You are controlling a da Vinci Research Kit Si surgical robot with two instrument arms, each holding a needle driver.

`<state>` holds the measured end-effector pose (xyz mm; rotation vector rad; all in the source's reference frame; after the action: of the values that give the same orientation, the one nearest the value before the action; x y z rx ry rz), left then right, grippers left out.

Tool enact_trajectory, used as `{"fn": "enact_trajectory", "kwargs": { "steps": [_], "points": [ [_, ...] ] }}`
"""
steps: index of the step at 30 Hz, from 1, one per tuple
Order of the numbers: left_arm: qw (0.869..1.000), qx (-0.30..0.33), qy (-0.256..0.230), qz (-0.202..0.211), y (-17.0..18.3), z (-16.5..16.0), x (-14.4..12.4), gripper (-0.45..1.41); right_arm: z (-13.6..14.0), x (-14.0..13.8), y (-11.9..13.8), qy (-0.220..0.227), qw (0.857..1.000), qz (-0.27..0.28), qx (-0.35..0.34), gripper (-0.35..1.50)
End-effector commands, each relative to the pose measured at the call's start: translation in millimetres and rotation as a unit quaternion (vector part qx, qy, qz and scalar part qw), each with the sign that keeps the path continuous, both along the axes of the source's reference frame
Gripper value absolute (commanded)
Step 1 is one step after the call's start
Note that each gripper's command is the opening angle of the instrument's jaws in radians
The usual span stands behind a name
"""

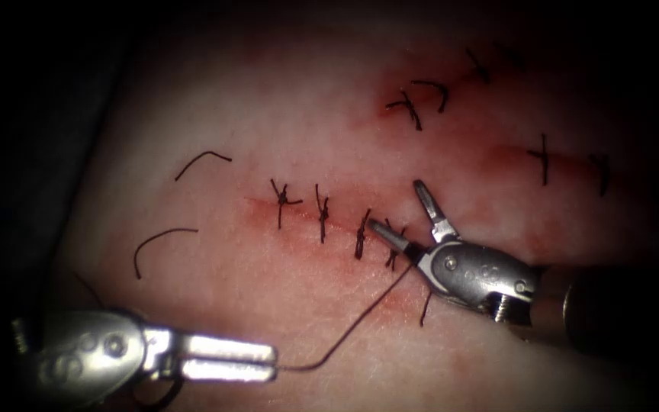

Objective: Wound Closure
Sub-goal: Cut the suture with the right gripper, then place the suture down with the left tool.

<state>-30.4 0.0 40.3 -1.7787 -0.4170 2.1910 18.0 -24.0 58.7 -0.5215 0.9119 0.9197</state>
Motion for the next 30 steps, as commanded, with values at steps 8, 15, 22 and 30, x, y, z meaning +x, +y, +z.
{"fn": "enact_trajectory", "kwargs": {
  "steps": [8, 15, 22, 30],
  "points": [
    [1.000, 0.000, 0.006, 0.011, -0.7, 0.8, -1.5, -0.45, 0.6, 0.5, -0.4, -0.003, 1.000, -0.014, 0.017, -0.35],
    [1.000, -0.002, 0.003, 0.016, -1.1, 0.9, -1.5, -0.45, 0.3, 0.4, -0.1, -0.001, 0.999, -0.030, 0.016, 0.32],
    [1.000, -0.007, -0.001, 0.022, -2.1, 2.9, -1.0, -0.45, -1.7, -1.8, -0.7, 0.024, 0.999, -0.036, -0.001, 1.15],
    [0.997, -0.046, 0.057, 0.029, -3.5, 9.5, -4.5, -0.45, -4.9, -9.7, 3.3, -0.002, 0.999, -0.029, -0.035, 1.06]
  ]
}}
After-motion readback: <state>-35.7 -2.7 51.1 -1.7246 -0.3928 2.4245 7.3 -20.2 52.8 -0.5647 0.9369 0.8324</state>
